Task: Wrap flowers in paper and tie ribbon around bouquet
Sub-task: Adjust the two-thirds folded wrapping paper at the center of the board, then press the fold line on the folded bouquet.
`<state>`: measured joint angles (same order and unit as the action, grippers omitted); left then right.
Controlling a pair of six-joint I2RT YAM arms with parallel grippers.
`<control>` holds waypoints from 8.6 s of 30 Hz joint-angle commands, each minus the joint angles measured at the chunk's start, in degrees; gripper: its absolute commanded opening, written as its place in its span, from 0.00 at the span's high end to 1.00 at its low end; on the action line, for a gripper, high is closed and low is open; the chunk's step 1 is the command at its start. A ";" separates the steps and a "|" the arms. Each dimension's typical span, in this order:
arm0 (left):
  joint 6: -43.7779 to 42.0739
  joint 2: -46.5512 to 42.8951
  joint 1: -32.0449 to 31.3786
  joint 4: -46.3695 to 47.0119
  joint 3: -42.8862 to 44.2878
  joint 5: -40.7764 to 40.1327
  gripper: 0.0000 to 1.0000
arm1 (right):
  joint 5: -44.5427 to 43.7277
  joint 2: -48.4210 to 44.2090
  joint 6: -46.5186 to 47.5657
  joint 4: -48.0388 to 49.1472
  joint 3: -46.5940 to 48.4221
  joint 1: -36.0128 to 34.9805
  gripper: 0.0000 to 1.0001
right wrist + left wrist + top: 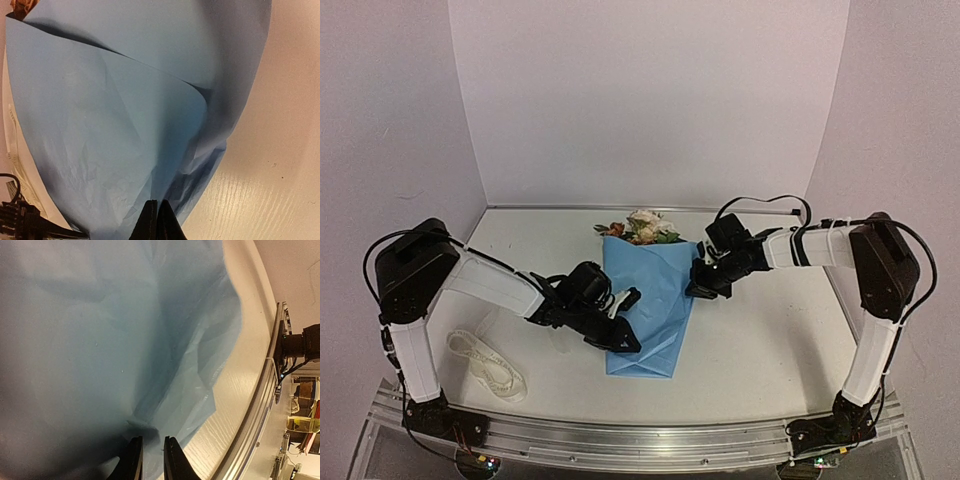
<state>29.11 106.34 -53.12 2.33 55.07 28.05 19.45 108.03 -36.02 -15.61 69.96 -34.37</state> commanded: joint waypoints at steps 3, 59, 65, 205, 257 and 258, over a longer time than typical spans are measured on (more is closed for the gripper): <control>1.68 5.30 -0.04 1.87 1.83 2.04 0.86 | -2.47 -0.11 0.87 1.76 0.49 0.51 1.00; -3.68 -0.38 -0.84 1.97 -4.68 6.24 0.94 | 3.41 -2.27 -11.19 2.89 -7.27 -16.15 0.86; -3.97 -0.70 -0.83 1.16 -4.27 6.08 0.93 | 0.16 -6.04 -10.21 3.77 -11.38 -16.35 0.86; 12.46 15.22 17.70 -2.66 13.23 0.69 0.71 | -0.07 3.19 -16.23 27.57 -28.03 -16.92 0.94; 20.45 2.77 10.40 8.13 6.20 5.23 0.69 | 0.90 2.33 -17.93 25.28 -24.70 -16.94 0.94; 20.96 3.03 9.80 8.95 5.35 5.13 0.69 | 0.82 2.40 -17.87 25.28 -24.76 -16.96 0.94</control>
<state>45.38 109.22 -42.17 2.75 62.87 33.83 23.47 108.18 -53.90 19.63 46.40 -51.42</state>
